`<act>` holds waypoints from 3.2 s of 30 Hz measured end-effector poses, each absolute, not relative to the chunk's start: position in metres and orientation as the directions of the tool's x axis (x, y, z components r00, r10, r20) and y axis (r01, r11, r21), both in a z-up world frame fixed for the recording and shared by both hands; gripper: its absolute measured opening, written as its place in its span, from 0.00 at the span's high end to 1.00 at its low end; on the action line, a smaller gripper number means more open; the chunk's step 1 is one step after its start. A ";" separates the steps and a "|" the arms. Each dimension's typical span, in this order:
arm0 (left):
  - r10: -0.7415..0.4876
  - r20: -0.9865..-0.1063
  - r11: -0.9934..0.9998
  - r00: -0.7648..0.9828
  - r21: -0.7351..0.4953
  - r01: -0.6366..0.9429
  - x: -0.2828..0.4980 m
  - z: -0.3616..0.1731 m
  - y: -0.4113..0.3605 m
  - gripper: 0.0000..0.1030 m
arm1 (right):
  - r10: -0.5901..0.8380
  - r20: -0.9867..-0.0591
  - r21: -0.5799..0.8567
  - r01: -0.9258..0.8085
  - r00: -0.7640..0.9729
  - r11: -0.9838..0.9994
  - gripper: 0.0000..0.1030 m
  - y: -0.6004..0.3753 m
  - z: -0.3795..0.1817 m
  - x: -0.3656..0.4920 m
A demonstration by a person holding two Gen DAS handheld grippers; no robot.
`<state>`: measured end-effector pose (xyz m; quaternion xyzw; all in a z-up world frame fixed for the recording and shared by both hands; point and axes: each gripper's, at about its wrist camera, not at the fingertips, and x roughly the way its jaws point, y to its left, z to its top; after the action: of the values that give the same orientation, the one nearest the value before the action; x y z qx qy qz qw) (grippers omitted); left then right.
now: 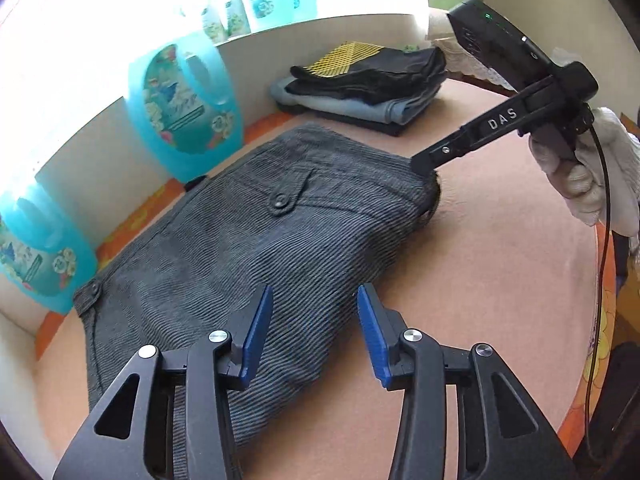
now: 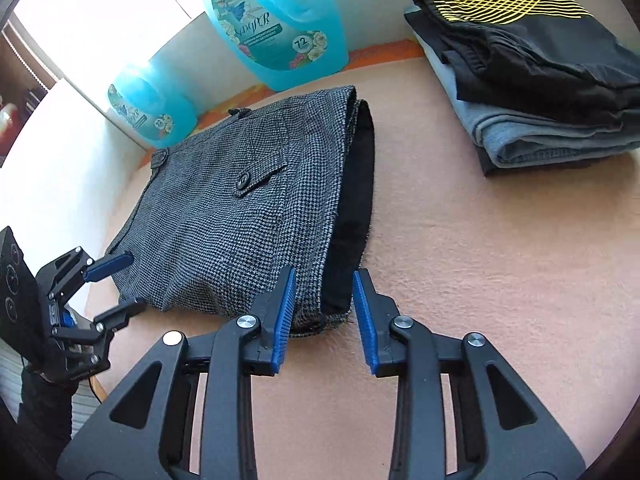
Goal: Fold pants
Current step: 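Grasp the edge of the folded pants with the right gripper, then lift the pants edge with the right gripper and fold it over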
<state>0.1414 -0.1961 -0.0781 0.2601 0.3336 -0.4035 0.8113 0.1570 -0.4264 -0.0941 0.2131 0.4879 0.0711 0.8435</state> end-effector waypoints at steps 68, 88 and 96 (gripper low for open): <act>-0.279 -0.732 0.703 0.621 0.285 0.652 0.206 -0.082 -0.152 0.70 | 0.485 -0.653 0.676 0.159 0.582 0.720 0.86 -0.411 -0.101 0.208; -0.266 -0.715 0.728 0.646 0.291 0.621 0.184 -0.096 -0.112 0.69 | 0.468 -0.627 0.611 0.021 0.623 0.791 0.87 -0.359 -0.024 0.211; -0.288 -0.743 0.751 0.604 0.217 0.624 0.189 -0.113 -0.094 0.69 | 0.471 -0.623 0.578 -0.038 0.624 0.815 0.88 -0.311 0.002 0.229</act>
<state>0.1895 -0.0938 -0.1134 0.2347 0.3583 -0.2638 0.8643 0.2291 -0.3114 0.0023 0.2656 0.4074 0.1478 0.8612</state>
